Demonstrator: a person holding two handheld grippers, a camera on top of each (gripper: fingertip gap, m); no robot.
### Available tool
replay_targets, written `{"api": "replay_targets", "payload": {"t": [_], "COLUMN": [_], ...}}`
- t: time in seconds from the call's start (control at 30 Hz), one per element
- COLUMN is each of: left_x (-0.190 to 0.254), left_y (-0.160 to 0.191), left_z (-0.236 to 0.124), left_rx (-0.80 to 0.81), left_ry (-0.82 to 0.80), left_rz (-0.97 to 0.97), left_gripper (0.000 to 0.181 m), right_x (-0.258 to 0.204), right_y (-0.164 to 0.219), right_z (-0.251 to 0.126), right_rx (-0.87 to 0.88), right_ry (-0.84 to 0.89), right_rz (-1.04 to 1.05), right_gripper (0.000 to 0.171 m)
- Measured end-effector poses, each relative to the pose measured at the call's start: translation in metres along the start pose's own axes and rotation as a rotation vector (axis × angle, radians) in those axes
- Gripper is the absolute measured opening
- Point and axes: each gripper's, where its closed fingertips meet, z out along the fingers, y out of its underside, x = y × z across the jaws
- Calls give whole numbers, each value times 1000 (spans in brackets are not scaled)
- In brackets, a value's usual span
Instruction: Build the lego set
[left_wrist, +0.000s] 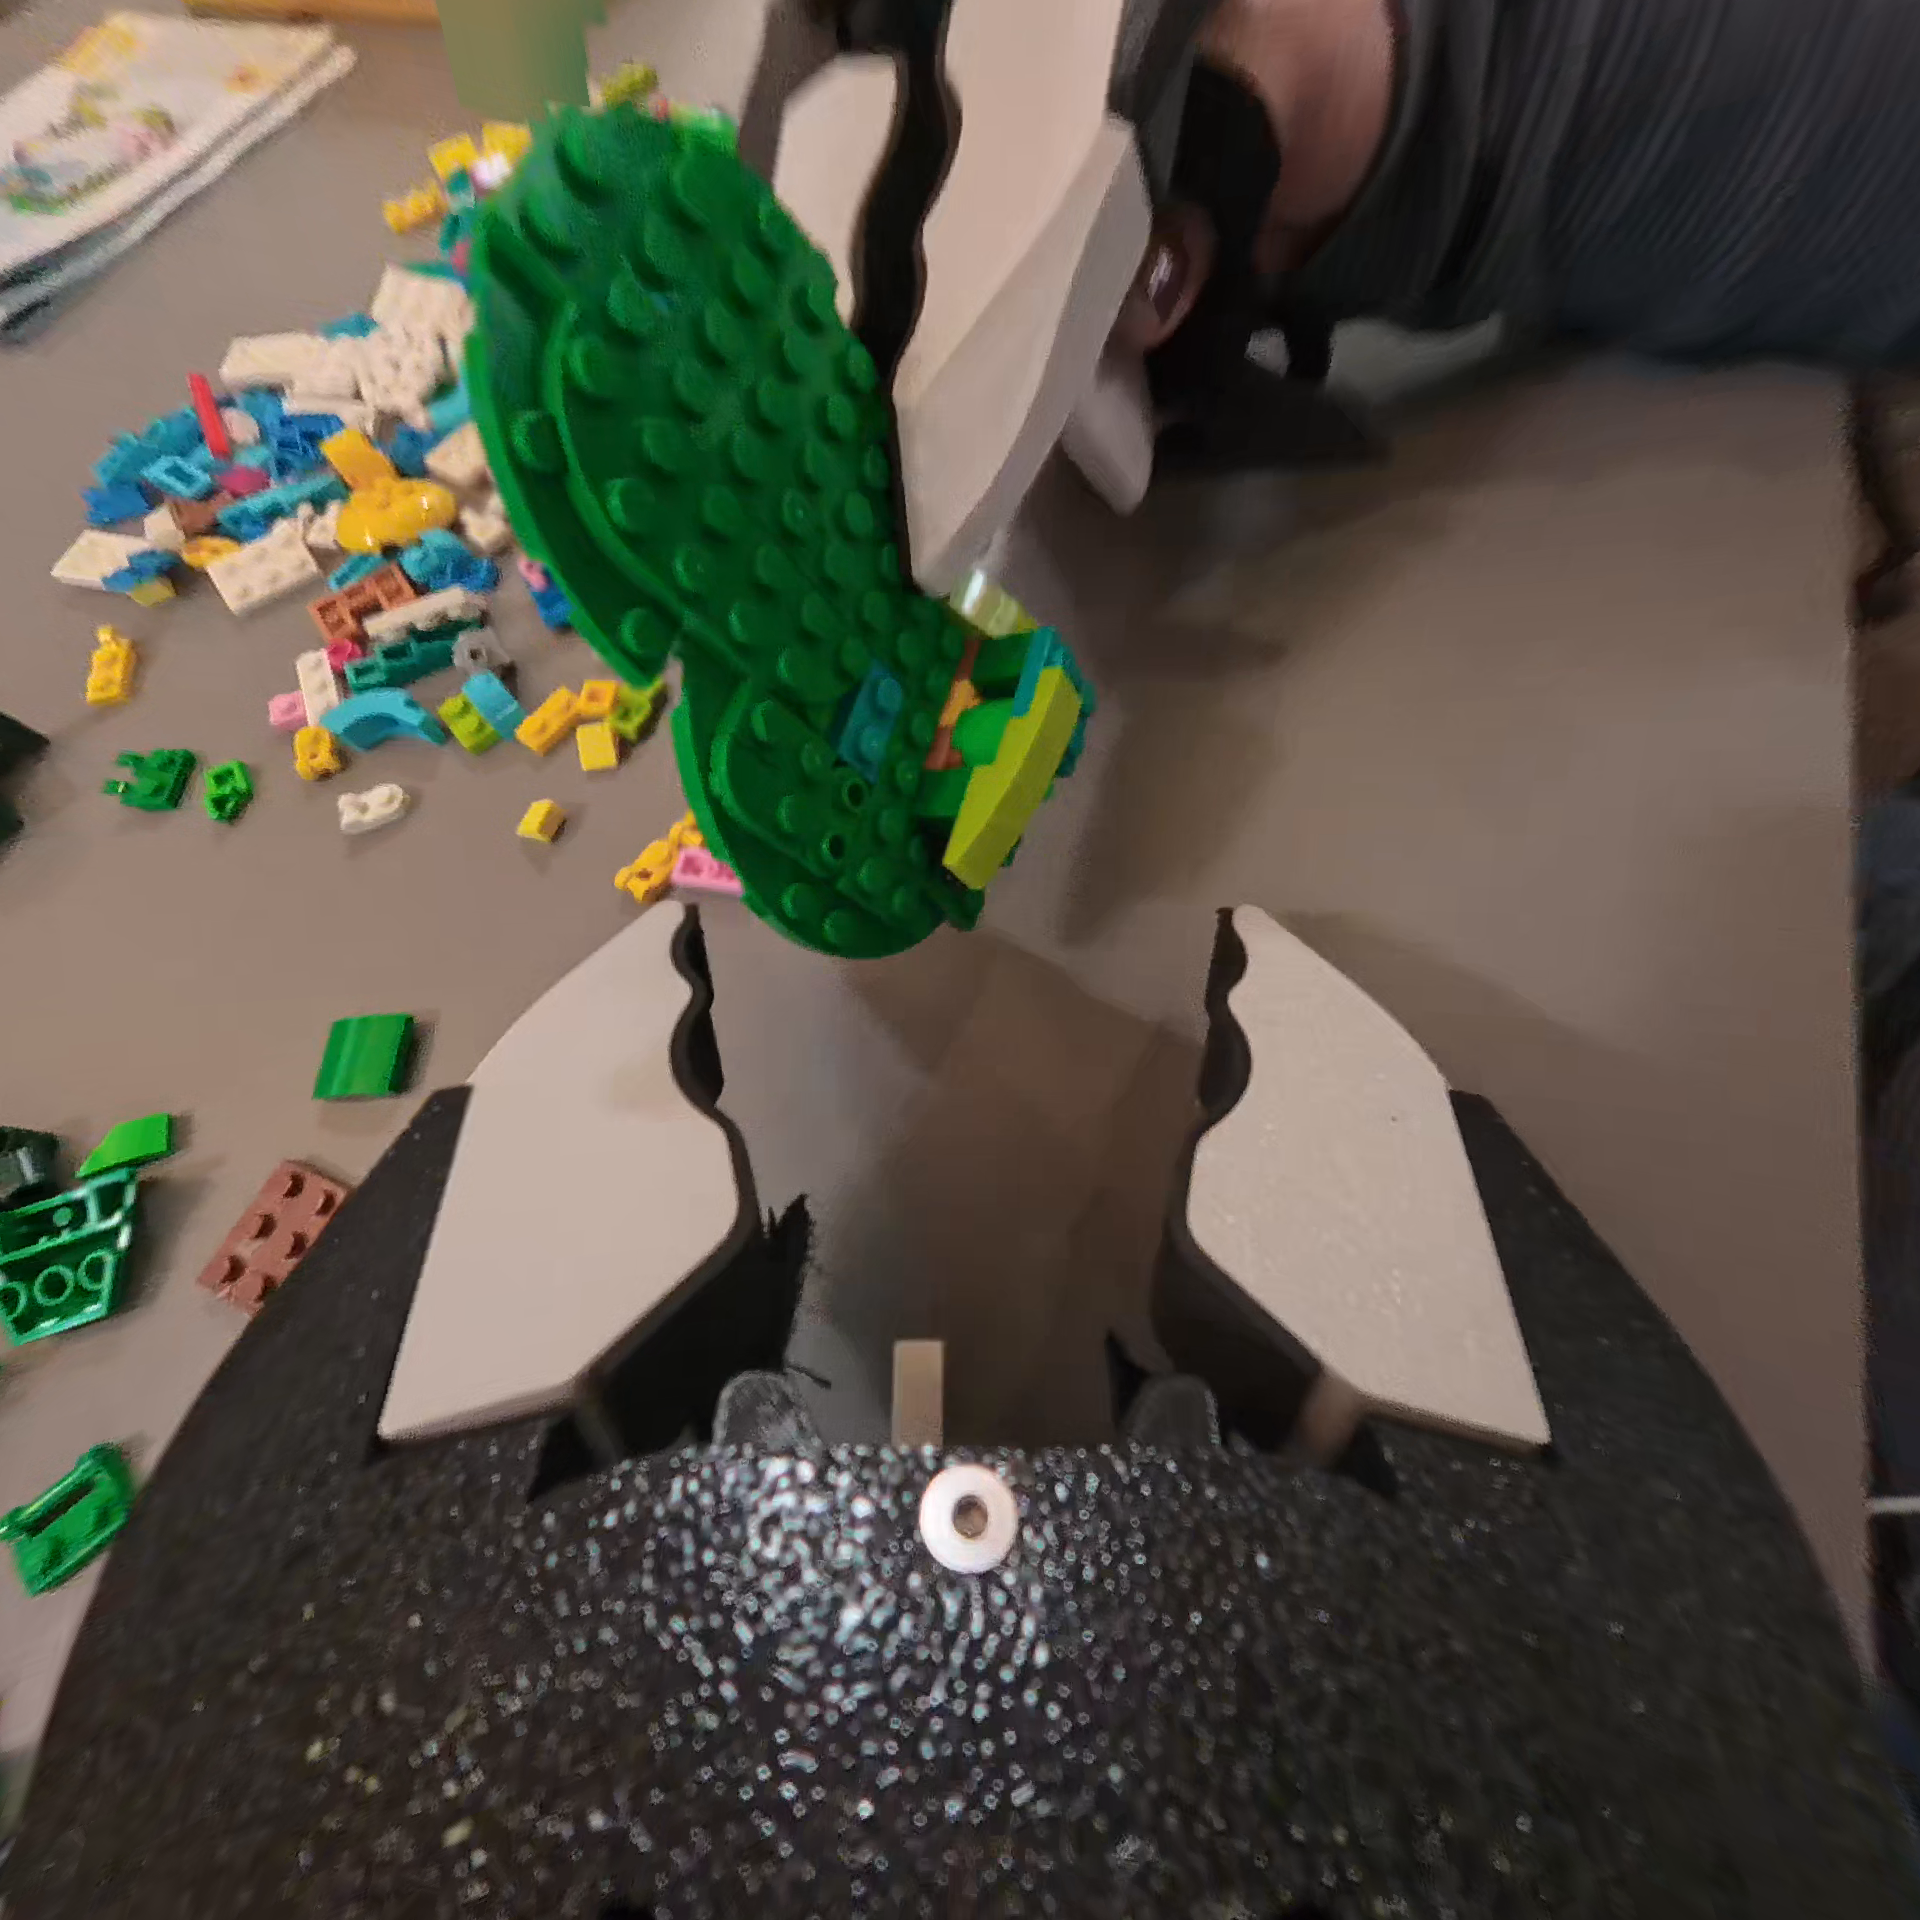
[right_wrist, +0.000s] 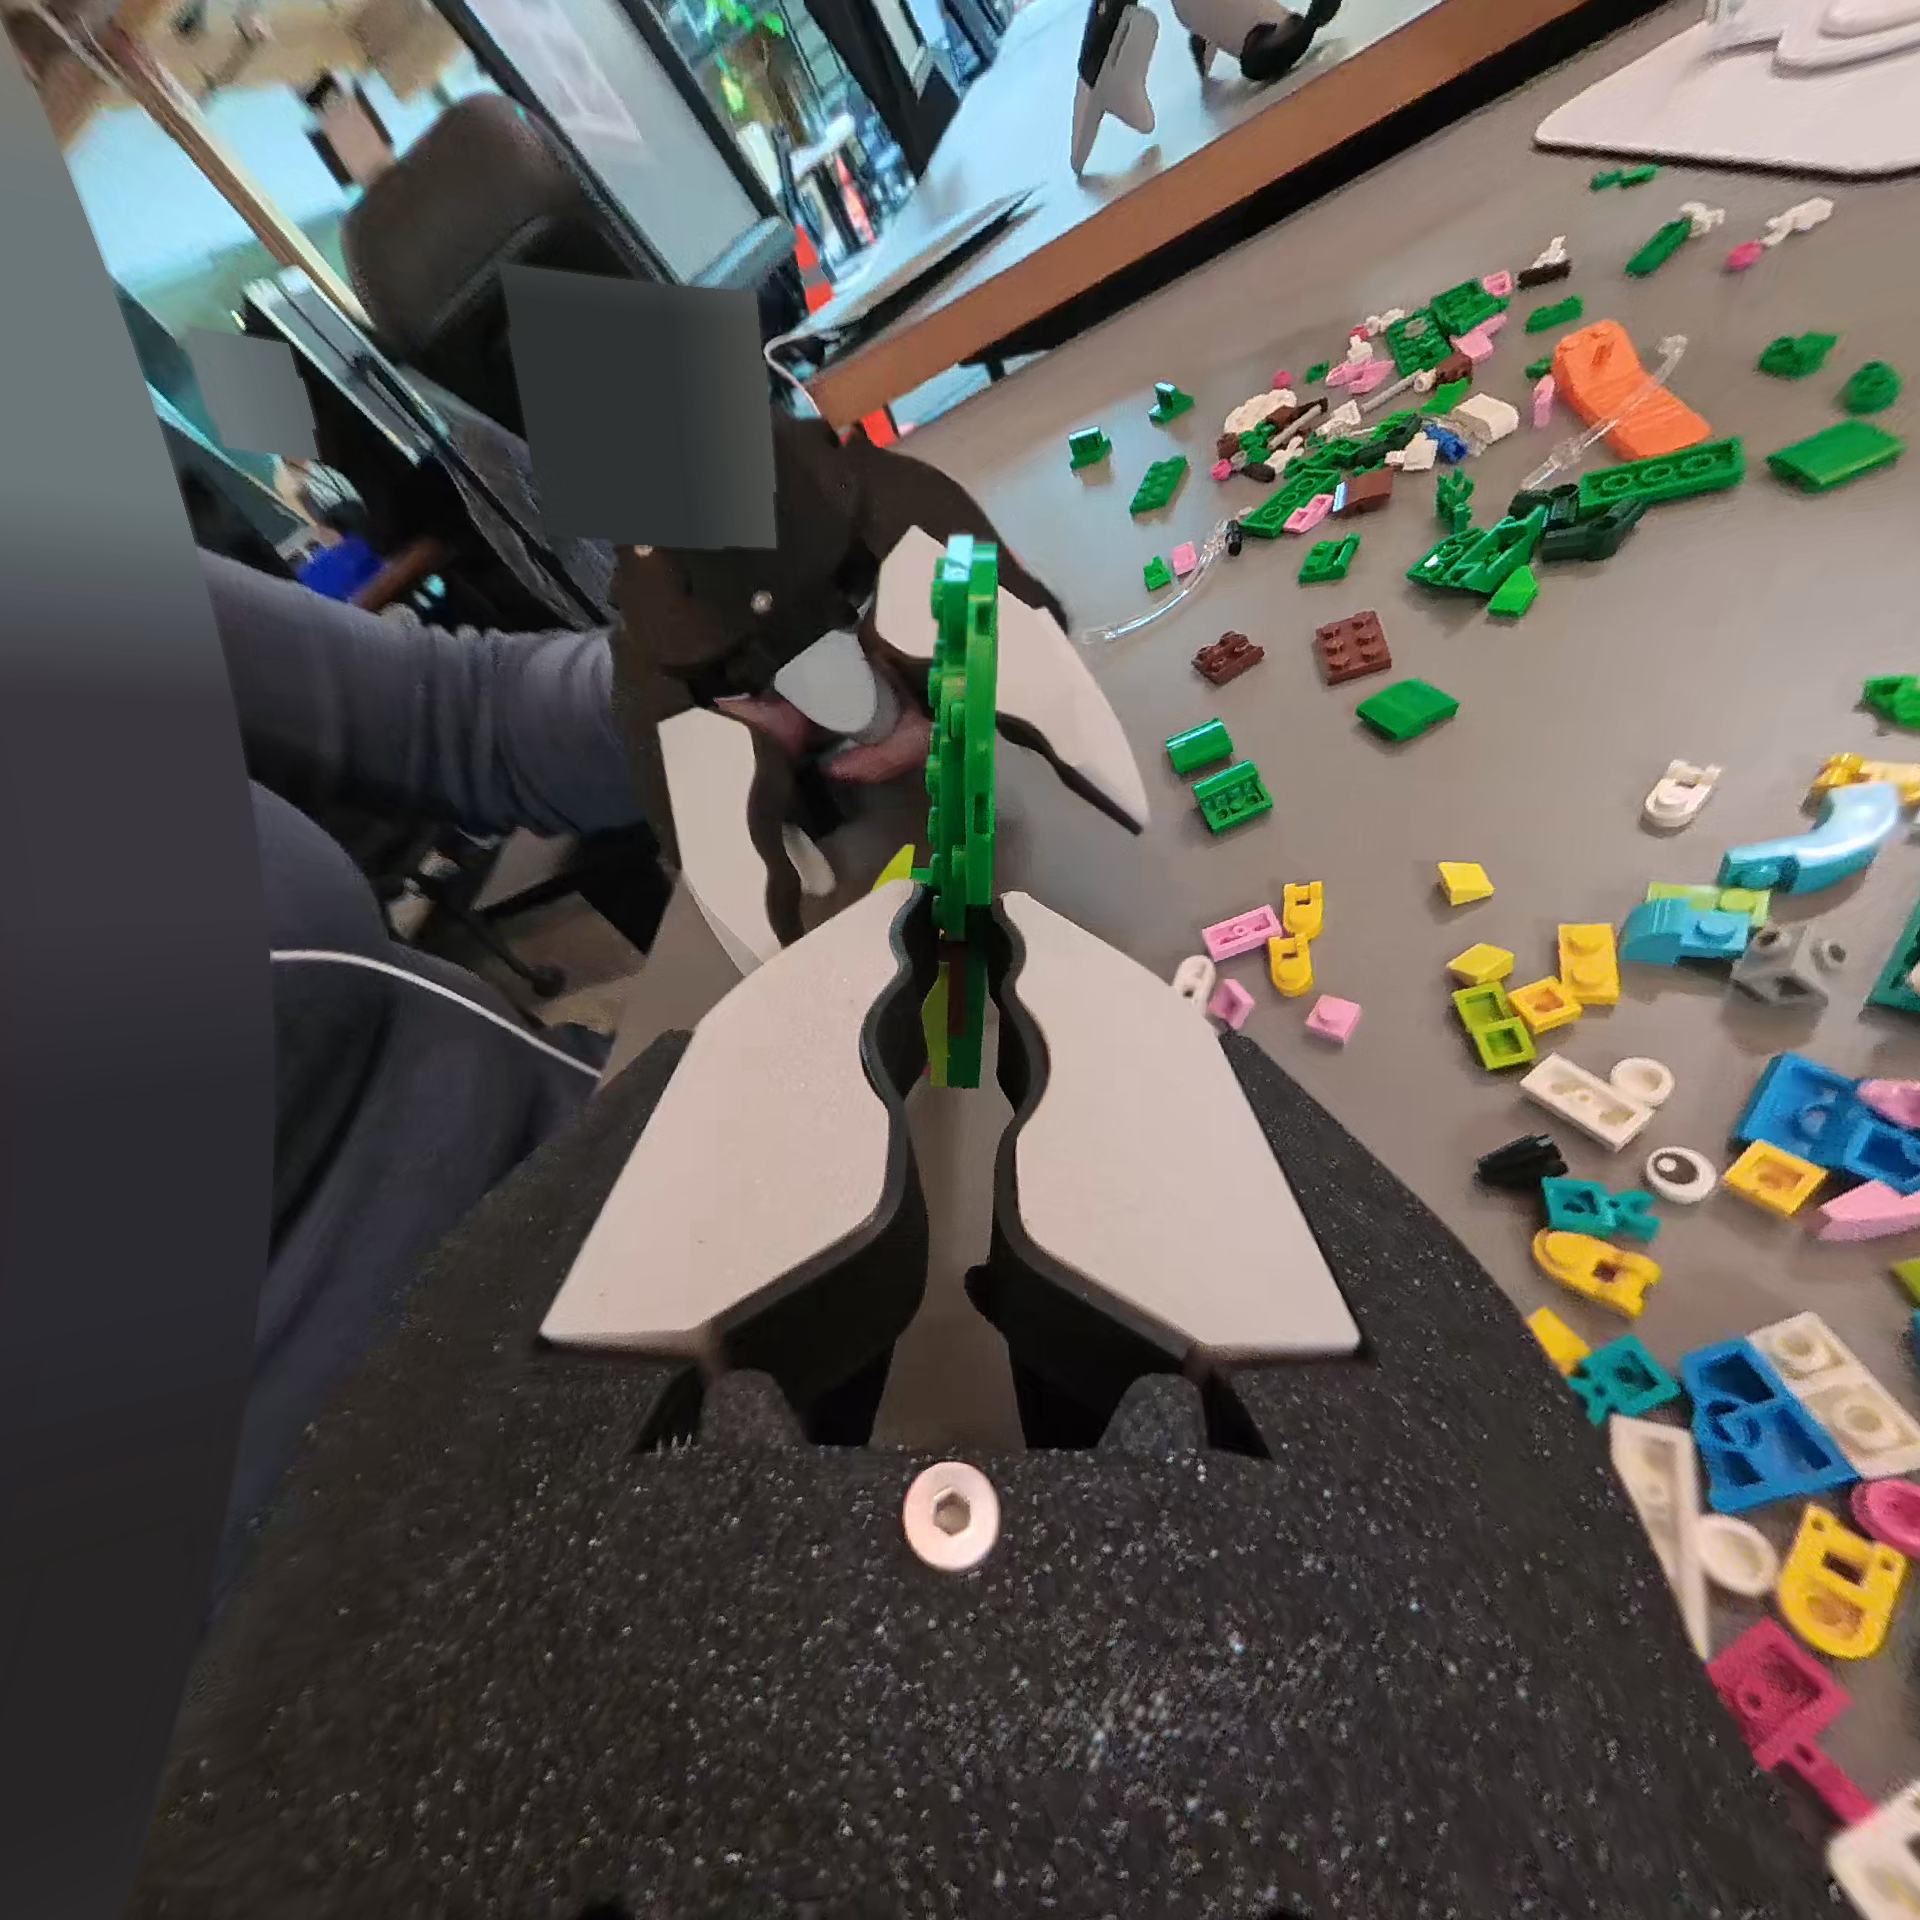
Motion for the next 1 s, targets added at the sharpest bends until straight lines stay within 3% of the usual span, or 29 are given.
{"api": "replay_targets", "payload": {"t": [0.13, 0.27, 0.4, 0.47, 0.5, 0.67, 0.77, 0.83, 0.9, 1.0], "left_x": [3, -3, 2, 5, 4, 13, 15, 9, -6, -32], "left_y": [-26, -36, -48, -48, -48, -49, -47, -50, -60, -88], "left_z": [-11, -24, -30, -30, -30, -26, -23, -24, -32, -64], "left_rx": [157, 195, 306, 343, 363, 339, 304, 320, 417, 732], "left_ry": [39, -46, 82, 180, 202, 370, 375, 333, 244, 177], "left_rz": [-66, 41, -125, -174, -196, -299, -312, -351, -427, -638], "left_gripper": [84, 71, 59, 31, 27, 25, 10, 8, 8, 8], "right_x": [-6, -16, -25, -26, -27, -29, -30, -24, -18, -9], "right_y": [-3, 1, 14, 17, 17, 18, 19, 10, -10, -44], "right_z": [-6, -6, 2, 4, 4, 3, 4, 2, -5, -20], "right_rx": [54, 24, -74, -97, -97, -103, -115, -55, 67, 332], "right_ry": [-99, -184, -213, -222, -228, -238, -223, -175, -122, 44], "right_rz": [97, 115, 106, 109, 113, 118, 94, 72, 67, 48], "right_gripper": [8, 8, 8, 8, 8, 8, 9, 11, 27, 36]}}
